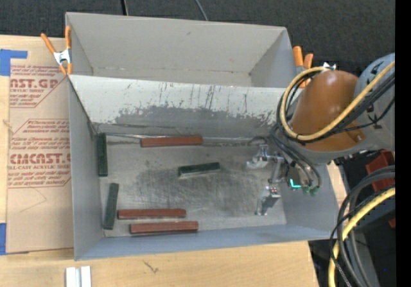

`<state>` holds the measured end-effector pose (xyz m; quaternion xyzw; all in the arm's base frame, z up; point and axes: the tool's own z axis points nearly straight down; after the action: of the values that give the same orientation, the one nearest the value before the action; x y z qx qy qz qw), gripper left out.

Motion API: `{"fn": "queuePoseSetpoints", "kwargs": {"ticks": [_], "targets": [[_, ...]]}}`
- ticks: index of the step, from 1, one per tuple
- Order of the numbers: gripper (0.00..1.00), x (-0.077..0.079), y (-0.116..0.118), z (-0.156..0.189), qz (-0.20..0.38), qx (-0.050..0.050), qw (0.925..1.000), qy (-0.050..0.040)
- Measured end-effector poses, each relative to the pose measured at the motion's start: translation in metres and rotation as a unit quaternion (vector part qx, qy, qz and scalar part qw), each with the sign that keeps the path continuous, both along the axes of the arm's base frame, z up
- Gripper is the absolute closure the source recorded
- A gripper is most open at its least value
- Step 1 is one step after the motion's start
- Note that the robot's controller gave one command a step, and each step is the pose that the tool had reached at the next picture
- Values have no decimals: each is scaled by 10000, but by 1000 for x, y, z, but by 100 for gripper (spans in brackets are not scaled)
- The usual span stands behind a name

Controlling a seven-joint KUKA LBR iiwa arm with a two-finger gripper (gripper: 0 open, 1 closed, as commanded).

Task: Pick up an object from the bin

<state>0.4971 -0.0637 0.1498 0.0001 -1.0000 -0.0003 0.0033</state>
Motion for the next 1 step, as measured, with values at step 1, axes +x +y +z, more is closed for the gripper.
{"fn": "queuePoseSetpoints", "kwargs": {"ticks": [1], "targets": [[0,2,0,3,4,-4,10000,-34]]}}
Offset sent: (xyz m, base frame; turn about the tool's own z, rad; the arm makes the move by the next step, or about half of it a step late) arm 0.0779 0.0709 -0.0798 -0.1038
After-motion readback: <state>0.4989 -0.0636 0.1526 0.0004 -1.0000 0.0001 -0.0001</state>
